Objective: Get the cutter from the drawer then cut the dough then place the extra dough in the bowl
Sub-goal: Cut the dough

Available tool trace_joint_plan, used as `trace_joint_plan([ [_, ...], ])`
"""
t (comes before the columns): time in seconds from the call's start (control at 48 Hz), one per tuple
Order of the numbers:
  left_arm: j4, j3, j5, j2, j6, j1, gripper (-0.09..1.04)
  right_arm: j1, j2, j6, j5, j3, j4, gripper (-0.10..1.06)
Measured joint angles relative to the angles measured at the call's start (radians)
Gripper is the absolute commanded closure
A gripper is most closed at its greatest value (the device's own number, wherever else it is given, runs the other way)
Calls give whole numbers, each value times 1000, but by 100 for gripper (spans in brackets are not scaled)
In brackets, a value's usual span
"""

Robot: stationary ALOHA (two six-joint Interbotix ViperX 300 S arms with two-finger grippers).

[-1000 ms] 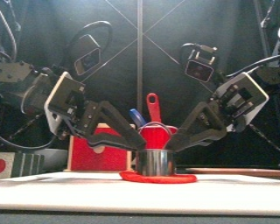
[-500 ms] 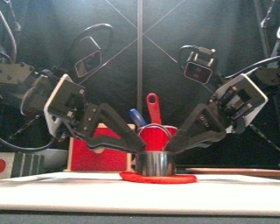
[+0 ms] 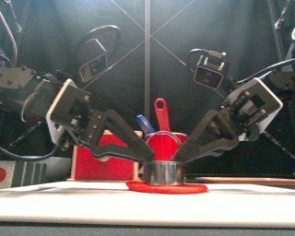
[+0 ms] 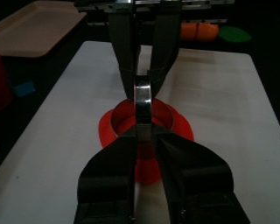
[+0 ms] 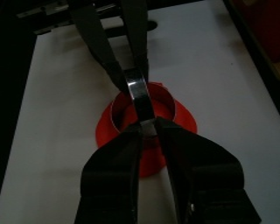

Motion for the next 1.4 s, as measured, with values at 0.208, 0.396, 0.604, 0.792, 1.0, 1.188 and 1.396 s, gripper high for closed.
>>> trace_joint_plan([
  [0.208, -2, -2, 12, 2, 2, 2, 39, 0, 2, 0, 3, -2, 2, 39],
  [0.396, -3, -2, 14, 3, 0, 2, 39, 0, 6, 0, 2, 0, 9, 39],
  [0.604, -6, -3, 20, 3, 0, 5, 39, -2, 6, -2, 2, -2, 31, 39],
  [0.792, -6, -5, 35, 5, 2, 8, 39, -3, 8, -2, 2, -2, 34, 39],
  [1.0, -6, -6, 37, 8, 0, 9, 39, -3, 9, 0, 9, -3, 34, 39],
  [1.188, -8, -6, 37, 8, 0, 8, 39, -3, 9, 0, 12, -5, 35, 39],
  [1.396, -8, -6, 38, 9, 0, 9, 39, -3, 9, -2, 12, -5, 35, 39],
])
